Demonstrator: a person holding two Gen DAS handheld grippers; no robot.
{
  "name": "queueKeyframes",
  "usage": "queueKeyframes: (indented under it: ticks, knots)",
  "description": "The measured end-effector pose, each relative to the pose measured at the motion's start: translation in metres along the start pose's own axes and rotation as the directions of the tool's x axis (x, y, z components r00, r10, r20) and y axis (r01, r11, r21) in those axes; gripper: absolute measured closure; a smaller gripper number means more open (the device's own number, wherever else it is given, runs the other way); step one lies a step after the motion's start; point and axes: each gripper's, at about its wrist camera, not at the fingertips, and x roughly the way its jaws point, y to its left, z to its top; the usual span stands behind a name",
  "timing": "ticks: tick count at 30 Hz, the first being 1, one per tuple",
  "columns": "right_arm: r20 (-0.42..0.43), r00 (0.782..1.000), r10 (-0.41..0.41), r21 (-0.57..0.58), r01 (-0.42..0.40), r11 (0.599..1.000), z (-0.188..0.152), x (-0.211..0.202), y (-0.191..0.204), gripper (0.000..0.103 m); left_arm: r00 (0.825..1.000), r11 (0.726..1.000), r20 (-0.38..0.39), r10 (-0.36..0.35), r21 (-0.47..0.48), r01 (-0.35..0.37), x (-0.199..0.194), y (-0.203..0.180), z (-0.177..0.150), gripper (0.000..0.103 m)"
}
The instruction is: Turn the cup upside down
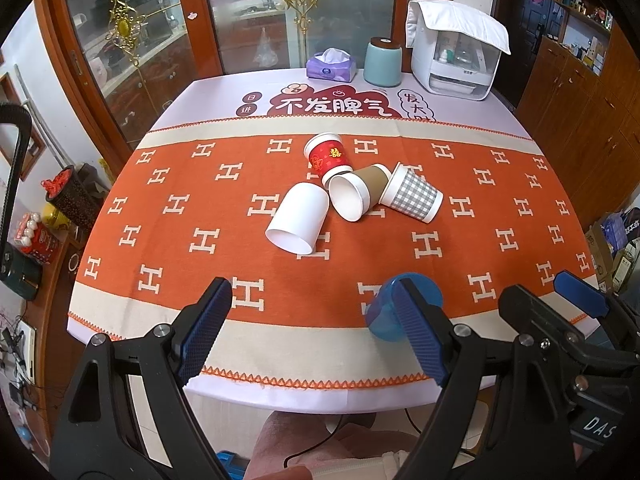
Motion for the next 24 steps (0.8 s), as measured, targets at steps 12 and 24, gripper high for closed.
queueKeyframes:
  ticks: [12, 24]
  knots:
    - [-0.001, 1.000, 0.001, 0.000, -0.001, 1.000, -0.0015, 0.0007, 0.0023, 0.010, 1.000, 1.000, -0.004, 0.000, -0.005, 0.000, 0.0024, 0.0077, -0.0043, 0.022]
    - [-0.003, 1.000, 0.002, 0.001, -0.002, 1.000, -0.0008, 0.0007, 0.0018, 0.010, 1.000, 1.000, -0.003, 0.002, -0.004, -0.002, 0.0027, 0.0090, -0.0043, 0.022]
